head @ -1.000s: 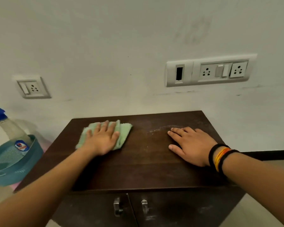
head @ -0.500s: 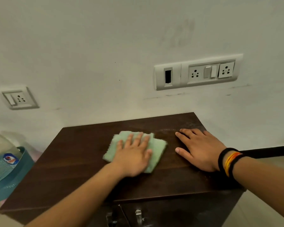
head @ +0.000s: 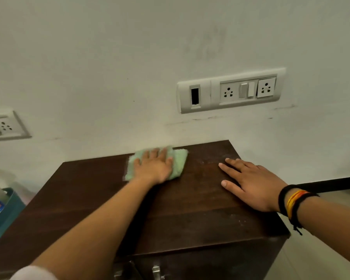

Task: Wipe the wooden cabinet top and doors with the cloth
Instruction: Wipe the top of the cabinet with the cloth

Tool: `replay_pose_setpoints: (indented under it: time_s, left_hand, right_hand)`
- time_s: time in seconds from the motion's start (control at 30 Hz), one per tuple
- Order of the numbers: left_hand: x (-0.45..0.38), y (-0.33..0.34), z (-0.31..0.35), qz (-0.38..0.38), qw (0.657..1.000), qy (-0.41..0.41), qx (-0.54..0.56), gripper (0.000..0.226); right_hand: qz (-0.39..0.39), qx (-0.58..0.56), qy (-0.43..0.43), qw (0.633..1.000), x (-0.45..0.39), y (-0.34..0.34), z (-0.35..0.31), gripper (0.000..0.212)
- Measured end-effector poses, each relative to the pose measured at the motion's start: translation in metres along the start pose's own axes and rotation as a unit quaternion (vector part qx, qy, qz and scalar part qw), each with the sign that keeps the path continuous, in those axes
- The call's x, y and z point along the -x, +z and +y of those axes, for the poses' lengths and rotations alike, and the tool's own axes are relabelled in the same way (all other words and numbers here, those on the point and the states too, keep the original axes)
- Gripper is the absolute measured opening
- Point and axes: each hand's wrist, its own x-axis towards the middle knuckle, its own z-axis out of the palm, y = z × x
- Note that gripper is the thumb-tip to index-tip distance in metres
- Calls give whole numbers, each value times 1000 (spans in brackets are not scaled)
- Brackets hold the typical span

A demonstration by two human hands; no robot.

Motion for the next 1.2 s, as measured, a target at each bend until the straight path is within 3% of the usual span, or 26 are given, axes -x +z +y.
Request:
replay_pose_setpoints:
  time_s: [0.07,0.1,0.2,0.27,0.43,0.5,0.6,0.77,0.87,0.93,1.0,1.1,1.13,1.2]
  left_hand:
    - [14,11,-16,19,996,-85,-6,66]
    - [23,20,-4,13,997,-70,-6,70]
    - [21,39,65,-17,995,100,-9,71]
    - [-2,20,86,-30,989,146,-6,62]
    - [12,29,53,2,1000,-14,8,68]
    - [37,47,78,5,998,57,-3,75]
    - [9,31,115,-19,981,194,-10,61]
    - [2,31,92,-29,996,85,-19,64]
    - [31,53,121,-44,979,198,-27,75]
    - [11,42,151,-48,960,272,-38,65]
    - [-15,17,164,-62,967,247,-32,57]
    - [-12,22,143,-47,988,144,-20,62]
    - [5,33,136,-33,990,137,-16,68]
    - [39,56,138,-14,980,197,-3,77]
  right_hand:
    - [3,-6,6,1000,4,4,6,74]
    - [9,-9,12,1000,4,5,7,75]
    - [31,0,19,999,2,6,4,78]
    - [34,11,18,999,2,7,6,78]
    - [49,-12,42,998,8,14,11,75]
    - [67,-33,46,996,9,17,10,78]
    - [65,-39,32,997,7,15,9,84]
    - [59,-46,25,997,19,16,10,81]
    - [102,-126,47,986,26,21,11,87]
    - [103,-144,59,982,25,20,12,92]
    - [97,-130,65,985,25,20,12,99]
    - [91,-123,55,987,28,19,9,99]
    - [95,-142,53,984,29,20,11,97]
    - [118,-205,51,970,28,23,14,93]
